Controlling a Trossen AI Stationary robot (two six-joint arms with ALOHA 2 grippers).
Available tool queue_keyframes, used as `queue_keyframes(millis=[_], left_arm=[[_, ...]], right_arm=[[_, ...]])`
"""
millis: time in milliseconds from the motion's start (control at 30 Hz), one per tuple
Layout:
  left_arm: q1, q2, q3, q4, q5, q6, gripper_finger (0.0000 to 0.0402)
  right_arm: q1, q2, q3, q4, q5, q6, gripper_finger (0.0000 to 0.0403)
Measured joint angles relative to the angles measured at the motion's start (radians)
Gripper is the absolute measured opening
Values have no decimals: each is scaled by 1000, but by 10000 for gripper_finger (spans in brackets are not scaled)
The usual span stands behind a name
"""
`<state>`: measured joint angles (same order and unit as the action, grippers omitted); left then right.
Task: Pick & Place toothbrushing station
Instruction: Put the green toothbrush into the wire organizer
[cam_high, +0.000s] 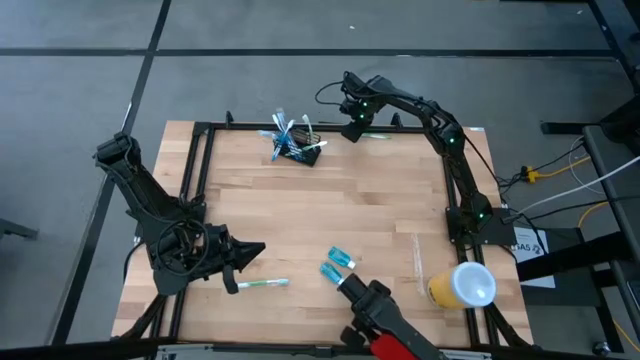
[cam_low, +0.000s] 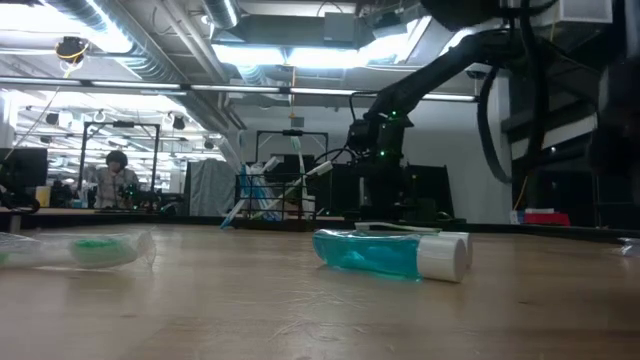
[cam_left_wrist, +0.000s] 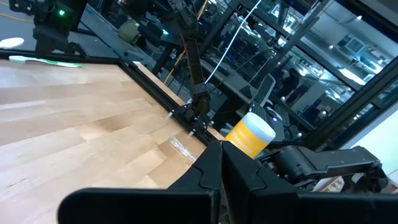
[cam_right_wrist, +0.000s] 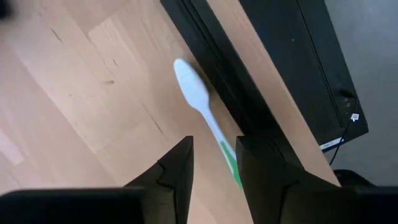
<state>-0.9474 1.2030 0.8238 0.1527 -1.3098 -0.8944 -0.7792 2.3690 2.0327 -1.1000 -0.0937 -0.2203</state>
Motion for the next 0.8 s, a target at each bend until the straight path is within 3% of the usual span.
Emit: queue_keyframes(millis=[633,800], left_arm=[[0,0,0,15,12,11,3],[0,0,0,39,13,41,3]], right_arm=[[21,55,0,-15,-46,3,123],[24,55,0,-18,-48,0,91]])
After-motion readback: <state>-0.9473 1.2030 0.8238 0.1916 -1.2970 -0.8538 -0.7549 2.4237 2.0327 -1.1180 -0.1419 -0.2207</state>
